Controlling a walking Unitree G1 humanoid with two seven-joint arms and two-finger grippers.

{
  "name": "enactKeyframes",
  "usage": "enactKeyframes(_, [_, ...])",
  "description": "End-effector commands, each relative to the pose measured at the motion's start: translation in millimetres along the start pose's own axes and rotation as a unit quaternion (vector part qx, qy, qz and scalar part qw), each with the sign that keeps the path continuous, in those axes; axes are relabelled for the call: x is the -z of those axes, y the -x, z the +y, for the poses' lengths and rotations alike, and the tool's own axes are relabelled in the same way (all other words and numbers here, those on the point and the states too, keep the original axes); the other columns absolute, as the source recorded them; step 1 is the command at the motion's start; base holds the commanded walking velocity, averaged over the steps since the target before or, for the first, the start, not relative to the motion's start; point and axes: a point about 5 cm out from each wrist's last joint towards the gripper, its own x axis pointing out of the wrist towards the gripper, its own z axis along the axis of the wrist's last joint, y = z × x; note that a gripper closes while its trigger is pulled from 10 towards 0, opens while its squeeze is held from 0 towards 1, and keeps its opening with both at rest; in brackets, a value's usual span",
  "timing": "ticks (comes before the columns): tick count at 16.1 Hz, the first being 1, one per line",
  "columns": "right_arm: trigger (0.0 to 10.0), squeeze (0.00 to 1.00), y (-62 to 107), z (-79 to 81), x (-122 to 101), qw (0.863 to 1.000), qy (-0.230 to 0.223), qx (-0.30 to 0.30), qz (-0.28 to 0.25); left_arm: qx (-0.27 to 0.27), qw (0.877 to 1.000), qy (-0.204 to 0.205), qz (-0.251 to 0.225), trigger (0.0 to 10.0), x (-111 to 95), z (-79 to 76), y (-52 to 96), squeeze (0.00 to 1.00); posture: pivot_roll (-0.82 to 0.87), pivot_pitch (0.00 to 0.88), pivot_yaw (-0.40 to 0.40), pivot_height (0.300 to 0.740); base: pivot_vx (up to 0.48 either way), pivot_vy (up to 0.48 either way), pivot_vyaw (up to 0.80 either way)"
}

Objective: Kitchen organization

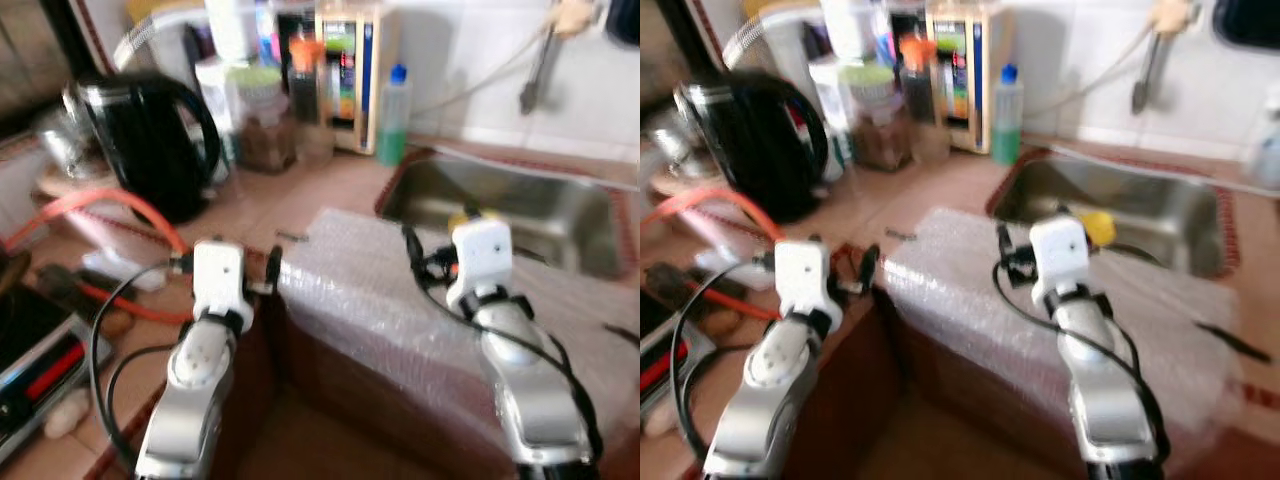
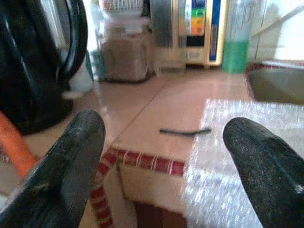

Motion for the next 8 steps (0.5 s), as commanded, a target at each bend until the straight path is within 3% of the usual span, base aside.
enactKeyframes(1, [10.0,0.00,-4.3,1.7,-4.2,1.000,-0.003,-0.008,-0.006,-0.007,1.000,-0.006,-0.004,10.0,-2.9,3.6,-0.4,0.00,-0.24,0.027,0.063,0.740,0.000,0.000,0.00])
enactKeyframes(8, [10.0,0.00,-8.4,7.1,-0.7,1.000,-0.009,-0.028,0.002,-0.011,1.000,-0.002,-0.002,10.0,-1.3,0.8,0.0,0.00,-0.20,0.031,0.030,0.740,0.000,0.000,0.00])
